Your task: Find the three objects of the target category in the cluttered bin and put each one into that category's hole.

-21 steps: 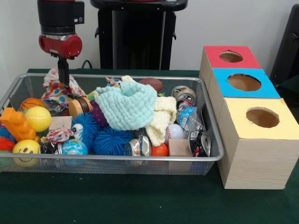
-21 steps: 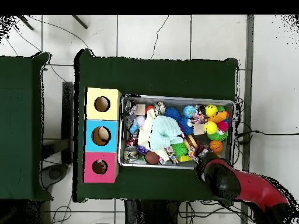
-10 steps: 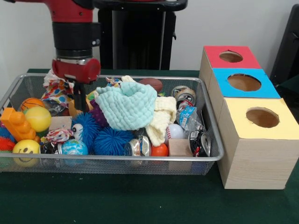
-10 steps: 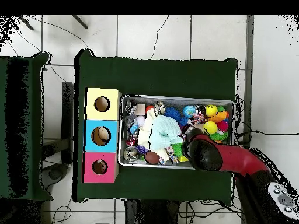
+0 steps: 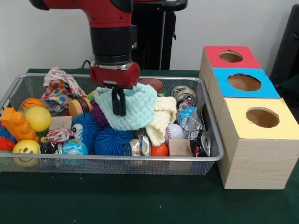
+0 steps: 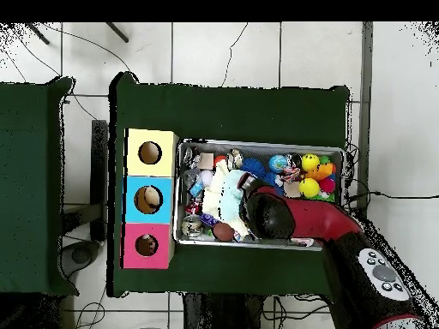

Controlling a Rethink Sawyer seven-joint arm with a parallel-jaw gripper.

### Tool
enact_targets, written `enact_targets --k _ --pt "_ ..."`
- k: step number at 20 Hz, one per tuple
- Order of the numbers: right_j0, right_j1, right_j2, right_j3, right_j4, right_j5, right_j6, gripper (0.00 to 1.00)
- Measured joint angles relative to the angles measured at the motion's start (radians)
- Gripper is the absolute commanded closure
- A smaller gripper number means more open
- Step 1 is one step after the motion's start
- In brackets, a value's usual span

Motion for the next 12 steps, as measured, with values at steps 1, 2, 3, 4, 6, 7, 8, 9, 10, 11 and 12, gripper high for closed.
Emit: enact_targets --k 1,2,3,4,6,7,8,9,10,11,12 --pt "0.008 -0.006 0.0 0.01 0.008 0.0 0.0 1.0" --pt "0.014 -0.011 0.0 0.019 0.015 -0.001 0.0 1.0" --pt "0.023 -0.018 0.0 0.033 0.025 -0.002 0.0 1.0" --pt "0.027 -0.021 0.0 0.039 0.031 -0.002 0.0 1.0" --pt "0.048 -0.032 -0.002 0.066 0.056 -0.009 0.0 1.0" --pt "0.057 -0.034 -0.004 0.072 0.064 -0.013 0.0 1.0" --pt "0.066 -0.036 -0.006 0.079 0.072 -0.017 0.0 1.0" --pt "0.079 -0.038 -0.008 0.086 0.083 -0.024 0.0 1.0" --pt "0.089 -0.039 -0.01 0.09 0.092 -0.03 0.0 1.0" --pt "0.099 -0.039 -0.012 0.095 0.1 -0.036 0.0 1.0" --pt "0.109 -0.04 -0.014 0.099 0.109 -0.042 0.0 1.0"
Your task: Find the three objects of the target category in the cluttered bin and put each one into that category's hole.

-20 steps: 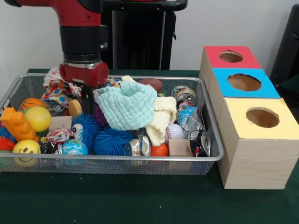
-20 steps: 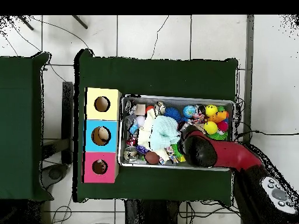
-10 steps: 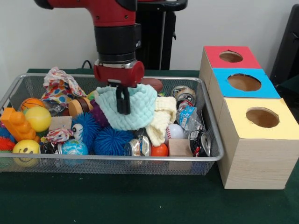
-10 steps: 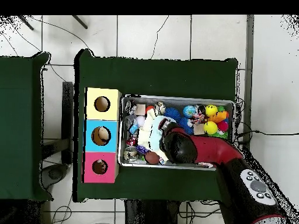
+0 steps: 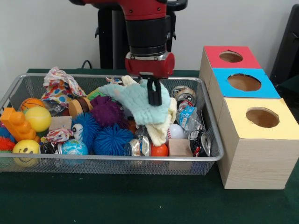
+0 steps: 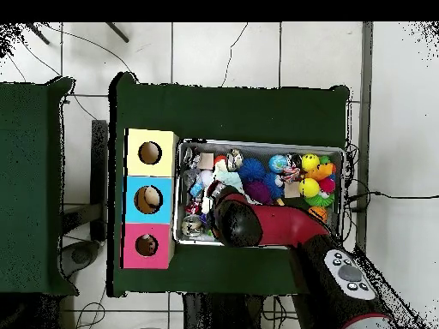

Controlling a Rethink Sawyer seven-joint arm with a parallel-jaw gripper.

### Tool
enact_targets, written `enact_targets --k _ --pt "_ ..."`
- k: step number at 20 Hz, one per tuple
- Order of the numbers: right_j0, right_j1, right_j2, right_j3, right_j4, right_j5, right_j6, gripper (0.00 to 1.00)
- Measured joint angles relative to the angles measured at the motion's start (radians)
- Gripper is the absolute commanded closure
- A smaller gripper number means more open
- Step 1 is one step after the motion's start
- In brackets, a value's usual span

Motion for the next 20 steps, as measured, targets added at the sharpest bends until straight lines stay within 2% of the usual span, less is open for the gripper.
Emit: enact_targets --k 2,3,6,7,10,13,15,20 --pt "0.034 0.0 -0.016 0.001 0.017 -0.02 0.0 1.0" --pt "0.055 0.0 -0.027 0.001 0.026 -0.032 0.001 0.0" --pt "0.068 0.0 -0.037 0.001 0.029 -0.04 0.001 0.0" --pt "0.107 0.0 -0.069 0.001 0.04 -0.06 0.001 0.0" --pt "0.158 0.0 -0.111 0.001 0.058 -0.077 0.001 0.0" --pt "0.255 0.0 -0.177 0.002 0.106 -0.084 0.002 0.0" --pt "0.29 0.0 -0.195 0.002 0.13 -0.084 0.002 0.0" --pt "0.291 0.002 -0.197 0.001 0.147 -0.084 0.002 0.0"
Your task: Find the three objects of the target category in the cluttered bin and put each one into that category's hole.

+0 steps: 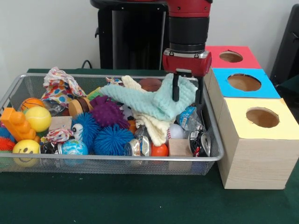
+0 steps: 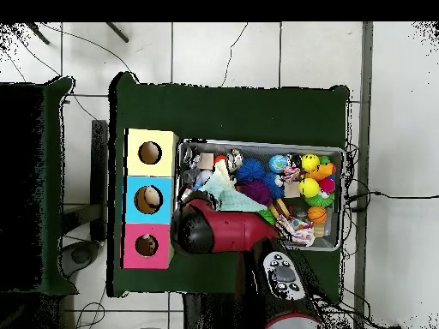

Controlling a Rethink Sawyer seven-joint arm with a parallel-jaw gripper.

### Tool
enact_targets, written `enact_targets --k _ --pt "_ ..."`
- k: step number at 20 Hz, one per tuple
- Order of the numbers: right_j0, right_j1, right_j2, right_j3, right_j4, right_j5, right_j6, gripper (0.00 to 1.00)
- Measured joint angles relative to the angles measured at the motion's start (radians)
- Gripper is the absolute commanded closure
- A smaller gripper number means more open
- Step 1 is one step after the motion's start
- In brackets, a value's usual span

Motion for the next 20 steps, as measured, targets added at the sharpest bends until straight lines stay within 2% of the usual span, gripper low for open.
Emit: enact_targets --k 4,8,13,20 --pt "-0.024 0.013 -0.004 -0.002 0.0 0.0 0.0 0.0" --pt "-0.023 0.033 -0.047 -0.021 0.0 0.001 0.0 0.0" --pt "0.028 0.054 -0.146 -0.065 0.0 0.025 0.0 0.0" --pt "0.072 0.058 -0.219 -0.11 -0.001 0.067 0.0 0.0"
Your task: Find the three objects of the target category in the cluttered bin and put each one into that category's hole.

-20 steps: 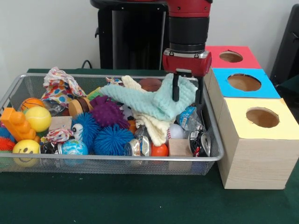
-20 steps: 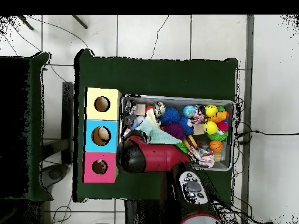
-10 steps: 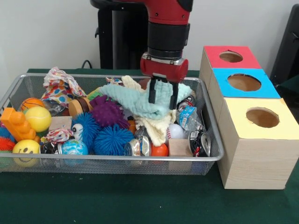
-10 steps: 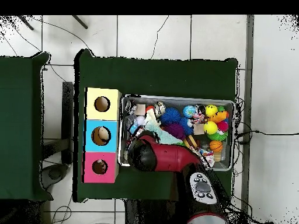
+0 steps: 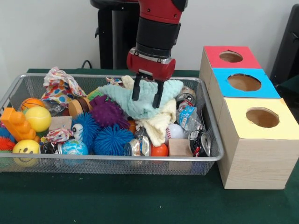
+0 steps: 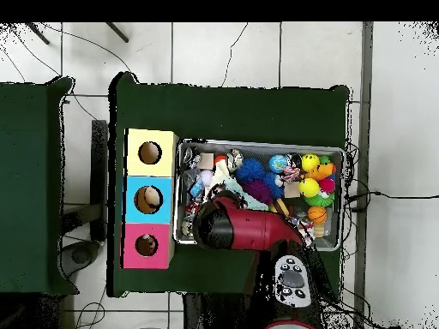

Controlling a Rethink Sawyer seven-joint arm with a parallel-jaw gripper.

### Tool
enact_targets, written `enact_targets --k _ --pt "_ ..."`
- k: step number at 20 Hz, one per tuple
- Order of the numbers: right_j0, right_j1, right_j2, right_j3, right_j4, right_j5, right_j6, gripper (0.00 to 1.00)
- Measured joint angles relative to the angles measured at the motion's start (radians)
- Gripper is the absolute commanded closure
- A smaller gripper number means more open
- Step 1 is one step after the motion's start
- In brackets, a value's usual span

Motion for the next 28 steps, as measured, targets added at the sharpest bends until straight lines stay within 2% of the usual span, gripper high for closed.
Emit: enact_targets --k 4,12,18,19,22,23,28 --pt "0.012 0.011 -0.027 -0.03 0.0 0.007 0.0 0.0" --pt "0.002 0.026 -0.028 -0.062 0.0 0.022 0.0 0.0" --pt "-0.086 0.022 0.033 -0.064 -0.012 0.024 0.0 0.0" --pt "-0.152 0.021 0.088 -0.063 -0.026 0.024 0.0 0.0" --pt "-0.215 0.022 0.142 -0.063 -0.039 0.024 0.0 0.0" --pt "-0.275 0.023 0.193 -0.062 -0.053 0.024 0.0 0.0" --pt "-0.368 0.026 0.283 -0.055 -0.078 0.024 0.0 0.0"
